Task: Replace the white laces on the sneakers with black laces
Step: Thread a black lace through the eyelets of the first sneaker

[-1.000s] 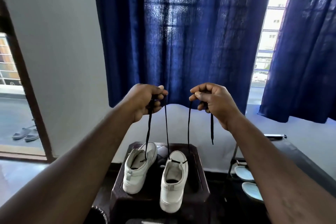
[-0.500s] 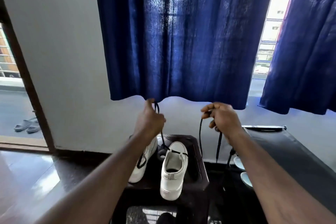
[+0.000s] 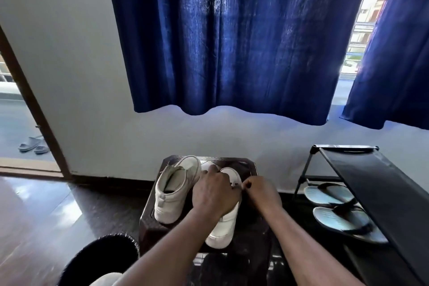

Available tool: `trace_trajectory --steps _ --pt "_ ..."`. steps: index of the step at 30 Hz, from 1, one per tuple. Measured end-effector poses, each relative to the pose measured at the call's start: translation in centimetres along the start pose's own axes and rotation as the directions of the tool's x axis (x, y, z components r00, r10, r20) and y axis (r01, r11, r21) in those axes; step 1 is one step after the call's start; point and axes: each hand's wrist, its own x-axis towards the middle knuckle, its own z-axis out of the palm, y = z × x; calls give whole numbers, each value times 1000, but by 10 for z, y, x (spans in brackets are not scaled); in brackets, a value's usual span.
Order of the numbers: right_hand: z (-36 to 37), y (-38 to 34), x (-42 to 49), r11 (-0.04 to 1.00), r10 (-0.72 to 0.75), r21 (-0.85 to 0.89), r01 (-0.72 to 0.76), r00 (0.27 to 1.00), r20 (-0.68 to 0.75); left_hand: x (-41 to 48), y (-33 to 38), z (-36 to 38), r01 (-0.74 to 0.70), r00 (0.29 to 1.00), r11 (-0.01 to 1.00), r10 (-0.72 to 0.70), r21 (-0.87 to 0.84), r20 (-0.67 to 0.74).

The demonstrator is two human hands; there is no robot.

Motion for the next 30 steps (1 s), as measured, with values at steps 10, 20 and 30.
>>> trace_trajectory --steps 10,20,30 --pt "7 18 7 990 -31 126 55 983 -179 3 3 12 71 996 997 -70 17 -57" --pt "-55 14 -10 928 -54 330 172 940 -338 -1 11 8 123 991 992 -120 37 -58" --pt "-67 -1 -29 778 -74 552 299 917 -392 -1 10 8 122 992 992 -120 25 -48"
